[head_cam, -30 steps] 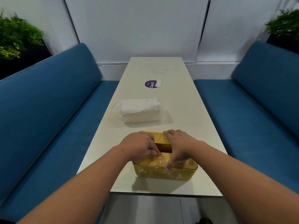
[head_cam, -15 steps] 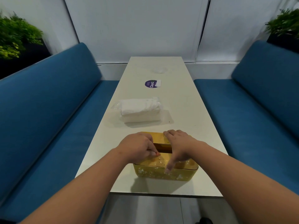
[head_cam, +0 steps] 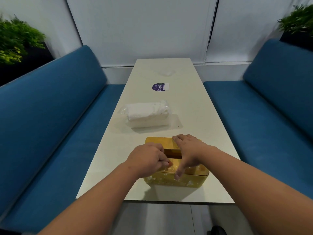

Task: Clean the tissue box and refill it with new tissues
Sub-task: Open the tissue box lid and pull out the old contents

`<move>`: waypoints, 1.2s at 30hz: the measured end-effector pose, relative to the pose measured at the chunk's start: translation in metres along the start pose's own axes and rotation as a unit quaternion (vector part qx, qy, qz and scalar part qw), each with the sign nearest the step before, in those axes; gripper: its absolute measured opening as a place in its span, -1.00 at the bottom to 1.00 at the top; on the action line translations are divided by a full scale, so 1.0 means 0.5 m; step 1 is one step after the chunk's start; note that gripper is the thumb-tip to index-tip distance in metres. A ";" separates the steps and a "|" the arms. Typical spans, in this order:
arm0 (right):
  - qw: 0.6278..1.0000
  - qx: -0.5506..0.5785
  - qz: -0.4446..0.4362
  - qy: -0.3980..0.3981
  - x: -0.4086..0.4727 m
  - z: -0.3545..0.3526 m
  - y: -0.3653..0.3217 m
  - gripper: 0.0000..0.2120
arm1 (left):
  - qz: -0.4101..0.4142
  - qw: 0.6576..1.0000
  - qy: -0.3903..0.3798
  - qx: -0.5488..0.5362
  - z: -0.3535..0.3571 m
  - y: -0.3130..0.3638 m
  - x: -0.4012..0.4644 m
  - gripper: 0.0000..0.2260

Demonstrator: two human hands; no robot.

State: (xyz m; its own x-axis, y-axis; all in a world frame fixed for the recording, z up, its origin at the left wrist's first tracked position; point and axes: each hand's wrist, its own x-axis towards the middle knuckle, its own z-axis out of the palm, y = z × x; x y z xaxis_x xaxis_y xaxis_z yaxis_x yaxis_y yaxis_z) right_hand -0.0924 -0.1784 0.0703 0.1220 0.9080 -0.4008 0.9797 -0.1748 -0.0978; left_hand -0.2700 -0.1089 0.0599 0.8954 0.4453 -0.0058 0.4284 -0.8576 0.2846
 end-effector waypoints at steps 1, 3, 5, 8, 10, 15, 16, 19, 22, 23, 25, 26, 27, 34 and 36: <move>1.000 -0.002 0.000 -0.001 0.000 0.000 -0.001 0.33 | 0.004 1.000 -0.002 -0.004 0.004 0.001 -0.004 -0.79; 1.000 -0.002 -0.001 -0.001 -0.001 0.000 -0.001 0.33 | 0.017 1.000 -0.016 -0.011 0.009 -0.002 -0.019 -0.80; 1.000 0.004 0.000 -0.002 -0.002 0.000 -0.001 0.32 | 0.024 1.000 -0.016 -0.008 0.010 -0.008 -0.032 -0.79; 1.000 0.014 0.003 -0.003 -0.004 -0.001 0.000 0.32 | 0.011 1.000 -0.003 -0.006 0.004 -0.023 -0.046 -0.78; 1.000 0.016 0.002 -0.002 -0.005 -0.001 0.000 0.32 | -0.013 1.000 0.002 -0.006 0.000 -0.039 -0.058 -0.77; 1.000 0.011 0.001 -0.003 -0.004 -0.002 -0.003 0.31 | -0.007 1.000 0.011 0.011 0.008 -0.015 -0.056 -0.76; 1.000 0.011 0.001 -0.003 -0.004 -0.003 -0.003 0.31 | 0.000 1.000 0.010 0.011 0.013 -0.002 -0.051 -0.76; 1.000 0.013 0.001 -0.005 -0.005 -0.003 0.000 0.31 | -0.013 1.000 0.007 -0.002 0.018 -0.004 -0.054 -0.77; 1.000 0.014 -0.001 -0.003 -0.006 0.000 0.003 0.31 | -0.063 0.998 -0.011 -0.029 -0.001 -0.051 -0.072 -0.79; 1.000 0.014 -0.002 -0.002 -0.006 0.000 0.004 0.31 | -0.081 0.996 -0.013 -0.033 -0.006 -0.063 -0.074 -0.79; 1.000 0.015 -0.003 -0.002 -0.007 0.000 0.004 0.30 | -0.101 0.995 -0.003 -0.025 -0.011 -0.070 -0.064 -0.79; 1.000 0.014 -0.003 -0.002 -0.006 0.000 0.004 0.30 | -0.101 0.995 0.004 -0.016 -0.010 -0.064 -0.055 -0.78; 1.000 0.012 -0.003 -0.003 -0.006 -0.001 0.003 0.30 | -0.096 0.995 0.009 -0.007 -0.006 -0.055 -0.043 -0.77; 1.000 0.002 -0.006 0.003 -0.001 0.002 0.002 0.32 | -0.030 0.999 0.016 0.020 0.018 0.028 0.029 -0.78; 1.000 0.002 -0.007 0.006 -0.001 0.004 0.005 0.32 | -0.006 1.000 0.000 0.027 0.019 0.028 0.017 -0.78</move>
State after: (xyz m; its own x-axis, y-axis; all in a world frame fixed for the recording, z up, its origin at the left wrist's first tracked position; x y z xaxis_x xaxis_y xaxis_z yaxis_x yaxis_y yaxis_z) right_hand -0.0905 -0.1798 0.0686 0.1108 0.9145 -0.3891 0.9806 -0.1644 -0.1071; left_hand -0.2553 -0.1193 0.0548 0.8900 0.4559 -0.0088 0.4453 -0.8646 0.2327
